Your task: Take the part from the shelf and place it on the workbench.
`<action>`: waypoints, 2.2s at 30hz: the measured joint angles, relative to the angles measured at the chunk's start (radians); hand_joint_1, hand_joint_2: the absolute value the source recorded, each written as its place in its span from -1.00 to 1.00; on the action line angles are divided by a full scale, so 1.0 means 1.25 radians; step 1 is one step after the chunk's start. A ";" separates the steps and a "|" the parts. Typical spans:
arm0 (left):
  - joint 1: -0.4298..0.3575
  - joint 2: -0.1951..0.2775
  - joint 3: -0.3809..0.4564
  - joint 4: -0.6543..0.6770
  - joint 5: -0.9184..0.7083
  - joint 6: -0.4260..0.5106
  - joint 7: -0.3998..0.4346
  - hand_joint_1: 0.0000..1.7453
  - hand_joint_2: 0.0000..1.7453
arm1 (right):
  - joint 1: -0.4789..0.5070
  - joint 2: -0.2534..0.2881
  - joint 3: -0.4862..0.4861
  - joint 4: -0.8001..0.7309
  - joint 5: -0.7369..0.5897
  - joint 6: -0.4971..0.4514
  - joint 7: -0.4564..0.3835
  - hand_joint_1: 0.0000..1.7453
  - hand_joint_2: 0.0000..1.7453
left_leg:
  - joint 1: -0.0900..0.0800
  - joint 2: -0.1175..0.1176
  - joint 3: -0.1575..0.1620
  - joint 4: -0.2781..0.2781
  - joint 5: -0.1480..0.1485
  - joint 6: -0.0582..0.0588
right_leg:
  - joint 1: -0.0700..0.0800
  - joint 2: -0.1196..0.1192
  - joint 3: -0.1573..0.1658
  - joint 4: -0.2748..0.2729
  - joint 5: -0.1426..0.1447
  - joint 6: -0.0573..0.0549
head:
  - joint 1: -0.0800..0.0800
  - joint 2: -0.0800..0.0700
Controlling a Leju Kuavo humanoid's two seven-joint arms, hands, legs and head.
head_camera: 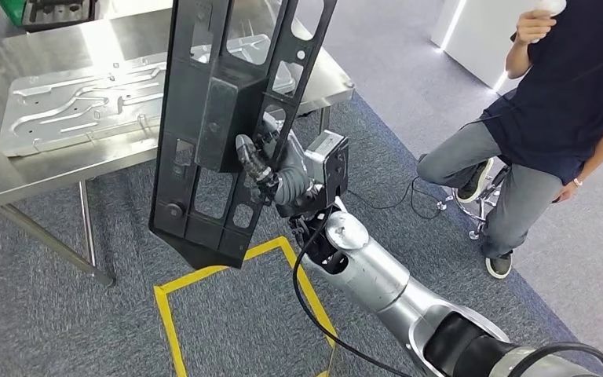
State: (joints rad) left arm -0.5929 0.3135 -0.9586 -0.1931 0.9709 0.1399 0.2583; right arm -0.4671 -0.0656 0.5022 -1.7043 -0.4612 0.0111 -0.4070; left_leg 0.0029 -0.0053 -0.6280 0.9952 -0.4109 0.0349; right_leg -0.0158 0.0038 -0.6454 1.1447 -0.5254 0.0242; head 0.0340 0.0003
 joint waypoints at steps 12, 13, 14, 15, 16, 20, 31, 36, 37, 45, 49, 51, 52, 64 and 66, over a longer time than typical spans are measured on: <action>0.001 -0.003 0.000 0.000 0.001 -0.002 0.001 -1.00 1.00 | 0.000 -0.001 0.000 0.008 -0.001 0.003 0.006 1.00 1.00 | -0.005 -0.004 0.030 0.029 -0.065 -0.023 | 0.003 0.003 -0.023 -0.077 0.091 -0.019 | -0.001 0.000; 0.000 -0.002 0.000 0.000 0.001 -0.002 0.001 -1.00 1.00 | -0.001 -0.001 0.000 0.008 -0.001 0.004 0.006 1.00 1.00 | -0.004 -0.003 0.028 0.038 -0.071 -0.027 | 0.000 0.004 -0.017 -0.081 0.089 -0.024 | -0.001 0.000; -0.002 -0.001 0.000 0.000 0.000 -0.002 0.001 -1.00 1.00 | -0.002 -0.001 0.000 0.008 -0.001 0.005 0.007 1.00 1.00 | -0.003 -0.002 0.016 0.063 -0.083 -0.032 | -0.002 0.004 -0.010 -0.085 0.087 -0.028 | -0.001 0.000; -0.003 -0.001 0.000 0.000 0.000 -0.002 0.001 -1.00 1.00 | -0.002 -0.001 0.000 0.008 -0.001 0.006 0.007 1.00 1.00 | -0.001 -0.001 -0.006 0.104 -0.098 -0.036 | -0.003 0.003 -0.004 -0.088 0.084 -0.030 | -0.001 0.000; -0.004 -0.001 0.000 0.000 0.000 -0.003 0.001 -1.00 1.00 | -0.003 -0.001 0.000 0.009 -0.002 0.007 0.007 1.00 1.00 | 0.000 -0.001 -0.036 0.156 -0.114 -0.040 | -0.003 0.003 0.002 -0.089 0.079 -0.033 | -0.002 0.000; 0.006 -0.001 0.000 0.000 0.001 -0.005 0.001 -1.00 1.00 | -0.002 -0.001 0.000 0.014 -0.002 0.009 0.008 1.00 1.00 | 0.005 0.000 -0.098 0.203 -0.071 -0.045 | -0.002 0.004 0.029 -0.089 0.058 -0.033 | -0.002 0.000; -0.004 0.002 -0.001 0.000 0.001 -0.008 0.001 -1.00 1.00 | -0.007 -0.001 0.000 0.015 -0.002 0.012 0.008 1.00 1.00 | -0.002 -0.001 0.024 -0.009 -0.008 0.004 | -0.002 0.002 -0.002 0.037 -0.003 -0.002 | 0.000 0.000; 0.002 0.000 -0.001 0.000 0.003 -0.010 0.001 -1.00 1.00 | -0.004 -0.001 0.000 0.019 -0.003 0.012 0.009 1.00 1.00 | -0.001 -0.003 0.047 0.004 -0.039 0.004 | -0.003 0.001 -0.071 0.052 0.046 0.003 | 0.000 0.000; 0.002 0.000 -0.001 0.000 0.003 -0.010 0.001 -1.00 1.00 | -0.004 -0.002 0.000 0.019 -0.003 0.012 0.009 1.00 1.00 | -0.001 -0.003 0.053 0.008 -0.048 0.001 | -0.003 0.001 -0.055 0.000 0.079 0.003 | 0.000 0.000; -0.002 0.002 -0.001 0.000 0.004 -0.010 0.001 -1.00 1.00 | -0.005 -0.001 0.000 0.023 -0.004 0.011 0.011 1.00 1.00 | 0.000 -0.001 0.025 0.093 -0.092 -0.033 | -0.004 0.004 -0.004 -0.085 0.087 -0.029 | -0.002 0.000; 0.003 0.002 -0.002 0.000 0.004 -0.010 0.001 -1.00 1.00 | -0.004 -0.001 0.000 0.025 -0.003 0.012 0.011 1.00 1.00 | 0.002 0.000 -0.085 0.242 -0.134 -0.041 | -0.003 0.005 0.017 -0.086 0.068 -0.031 | -0.002 0.000; 0.006 0.001 -0.003 0.000 0.005 -0.010 0.001 -1.00 1.00 | -0.003 -0.001 0.000 0.026 -0.003 0.012 0.011 1.00 1.00 | 0.002 0.000 -0.083 0.185 -0.080 -0.036 | -0.001 0.005 0.034 -0.086 0.056 -0.030 | -0.002 0.000; 0.006 0.002 -0.004 0.000 0.005 -0.010 0.001 -1.00 1.00 | -0.003 -0.001 0.000 0.026 -0.003 0.012 0.011 1.00 1.00 | 0.001 0.000 -0.067 0.128 -0.037 -0.030 | -0.001 0.005 0.043 -0.087 0.050 -0.029 | -0.002 0.000; 0.001 0.006 -0.008 0.000 0.007 -0.010 0.001 -1.00 1.00 | -0.005 -0.001 0.000 0.028 -0.003 0.010 0.011 1.00 1.00 | -0.011 0.000 0.022 -0.001 -0.009 0.014 | -0.001 0.003 -0.066 0.120 -0.034 0.005 | 0.000 0.000; 0.002 0.005 -0.009 0.000 0.007 -0.010 0.002 -1.00 1.00 | -0.004 -0.001 0.000 0.028 -0.003 0.010 0.011 1.00 1.00 | -0.011 -0.002 0.029 0.007 -0.023 0.012 | -0.001 0.002 -0.078 0.088 0.004 0.005 | 0.000 0.000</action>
State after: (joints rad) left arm -0.5902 0.3201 -0.9694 -0.1930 0.9796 0.1274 0.2602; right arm -0.4724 -0.0670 0.5020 -1.6689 -0.4654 0.0232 -0.3929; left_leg -0.0104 -0.0074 -0.5920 1.0040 -0.4396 0.0501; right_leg -0.0167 0.0066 -0.7431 1.2546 -0.5203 0.0307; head 0.0341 0.0004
